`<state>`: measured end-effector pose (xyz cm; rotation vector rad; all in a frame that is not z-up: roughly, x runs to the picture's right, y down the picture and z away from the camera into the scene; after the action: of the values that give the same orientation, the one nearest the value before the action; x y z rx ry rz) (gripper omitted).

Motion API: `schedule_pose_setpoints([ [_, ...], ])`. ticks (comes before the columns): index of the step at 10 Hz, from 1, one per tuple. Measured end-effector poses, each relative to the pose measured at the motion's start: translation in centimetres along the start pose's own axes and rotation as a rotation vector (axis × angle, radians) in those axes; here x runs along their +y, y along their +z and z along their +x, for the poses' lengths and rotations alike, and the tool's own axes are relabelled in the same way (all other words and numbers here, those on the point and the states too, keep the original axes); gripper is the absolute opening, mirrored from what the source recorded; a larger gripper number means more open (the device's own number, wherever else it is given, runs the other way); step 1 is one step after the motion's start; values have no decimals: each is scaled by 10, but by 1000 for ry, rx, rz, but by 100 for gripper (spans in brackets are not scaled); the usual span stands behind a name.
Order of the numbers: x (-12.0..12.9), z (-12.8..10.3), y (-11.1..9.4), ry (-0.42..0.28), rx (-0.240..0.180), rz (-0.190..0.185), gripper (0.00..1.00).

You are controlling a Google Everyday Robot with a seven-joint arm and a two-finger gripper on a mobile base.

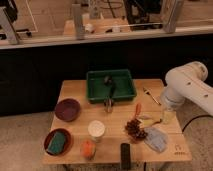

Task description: Place brush in table surface

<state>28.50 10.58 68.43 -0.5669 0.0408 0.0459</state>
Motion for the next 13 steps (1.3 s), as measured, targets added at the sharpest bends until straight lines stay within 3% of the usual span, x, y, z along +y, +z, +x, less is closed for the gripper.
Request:
schedule_pose_setpoints([
  [10, -1, 0, 0, -1, -1, 1, 80],
  [13, -28, -10, 1, -92, -49, 59, 80],
])
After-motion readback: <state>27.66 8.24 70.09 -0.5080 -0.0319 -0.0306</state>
